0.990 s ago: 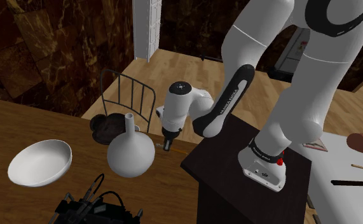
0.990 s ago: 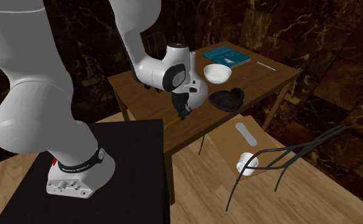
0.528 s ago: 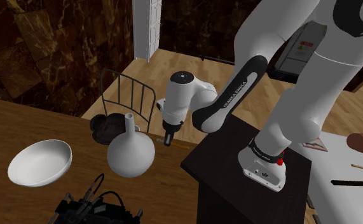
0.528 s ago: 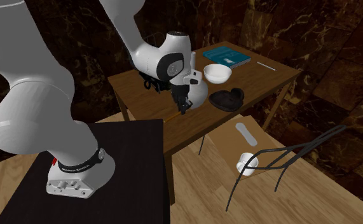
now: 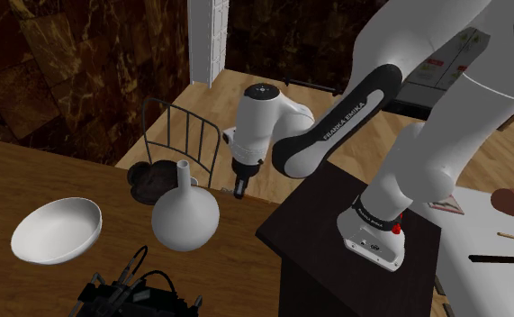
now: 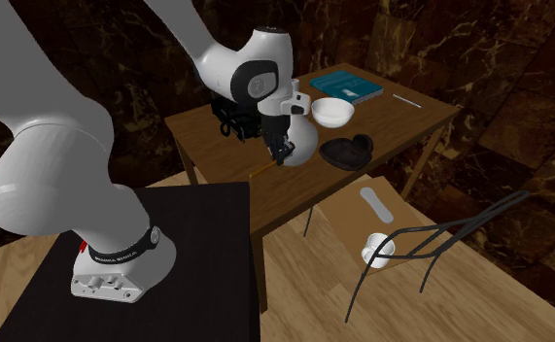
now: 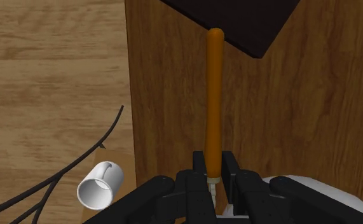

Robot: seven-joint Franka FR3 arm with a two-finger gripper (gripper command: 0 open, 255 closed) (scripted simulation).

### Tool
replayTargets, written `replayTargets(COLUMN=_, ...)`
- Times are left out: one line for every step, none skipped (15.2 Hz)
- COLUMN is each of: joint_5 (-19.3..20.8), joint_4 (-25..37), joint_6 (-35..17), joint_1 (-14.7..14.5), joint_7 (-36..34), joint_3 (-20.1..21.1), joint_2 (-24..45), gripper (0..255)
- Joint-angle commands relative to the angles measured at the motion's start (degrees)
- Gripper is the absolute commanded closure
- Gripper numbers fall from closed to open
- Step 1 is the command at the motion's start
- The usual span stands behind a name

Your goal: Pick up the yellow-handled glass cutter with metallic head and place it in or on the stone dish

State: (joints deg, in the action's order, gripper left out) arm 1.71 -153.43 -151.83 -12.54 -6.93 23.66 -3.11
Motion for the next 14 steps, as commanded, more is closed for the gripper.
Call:
replayTargets(joint_5=-1.7, joint_4=0.2, joint_6=2.1, joint_1=-0.3, joint_7=1.3, joint_3=0.0, joint_2=-2.0, gripper=255)
replayTargets(joint_5=-2.4, joint_4=0.3, joint_6=3.0, joint_1=-0.5, joint_7=1.8, joint_3=-0.1, joint_2=-2.9, gripper=255)
replayTargets(joint_5=-3.0, joint_4=0.5, joint_6=4.0, joint_1=-0.7, joint_7=2.3, joint_3=-0.2, joint_2=-3.7, gripper=255)
replayTargets(joint_5=-3.6, joint_4=0.6, joint_6=4.9, joint_1=-0.8, joint_7=2.7, joint_3=-0.3, joint_2=-4.6, gripper=255)
replayTargets(joint_5=-4.1, joint_4=0.8, joint_6=5.9, joint_1=-1.0, joint_7=3.1, joint_3=-0.4, joint_2=-5.4, gripper=255)
replayTargets(joint_5=-4.6, joint_4=1.0, joint_6=6.8, joint_1=-1.1, joint_7=3.5, joint_3=-0.6, joint_2=-6.3, gripper=255)
replayTargets(joint_5=-5.0, joint_4=1.2, joint_6=7.8, joint_1=-1.3, joint_7=3.8, joint_3=-0.7, joint_2=-7.1, gripper=255)
replayTargets(joint_5=-5.4, joint_4=1.4, joint_6=8.7, joint_1=-1.4, joint_7=4.1, joint_3=-0.8, joint_2=-7.9, gripper=255)
replayTargets(joint_5=-5.8, joint_4=1.6, joint_6=9.7, joint_1=-1.6, joint_7=4.4, joint_3=-1.0, joint_2=-8.6, gripper=255)
replayTargets(joint_5=-6.1, joint_4=1.9, joint_6=10.6, joint_1=-1.7, joint_7=4.7, joint_3=-1.1, joint_2=-9.4, gripper=255)
replayTargets(joint_5=-6.2, joint_4=2.0, joint_6=11.2, joint_1=-1.8, joint_7=4.9, joint_3=-1.2, joint_2=-9.8, gripper=255)
replayTargets(joint_5=-5.0, joint_4=4.3, joint_6=11.4, joint_1=-1.1, joint_7=4.3, joint_3=-1.1, joint_2=-7.6, gripper=255)
replayTargets(joint_5=-3.7, joint_4=6.6, joint_6=11.6, joint_1=-0.4, joint_7=3.8, joint_3=-1.0, joint_2=-5.4, gripper=255)
replayTargets(joint_5=-2.4, joint_4=9.0, joint_6=12.0, joint_1=0.2, joint_7=3.2, joint_3=-1.0, joint_2=-3.2, gripper=255)
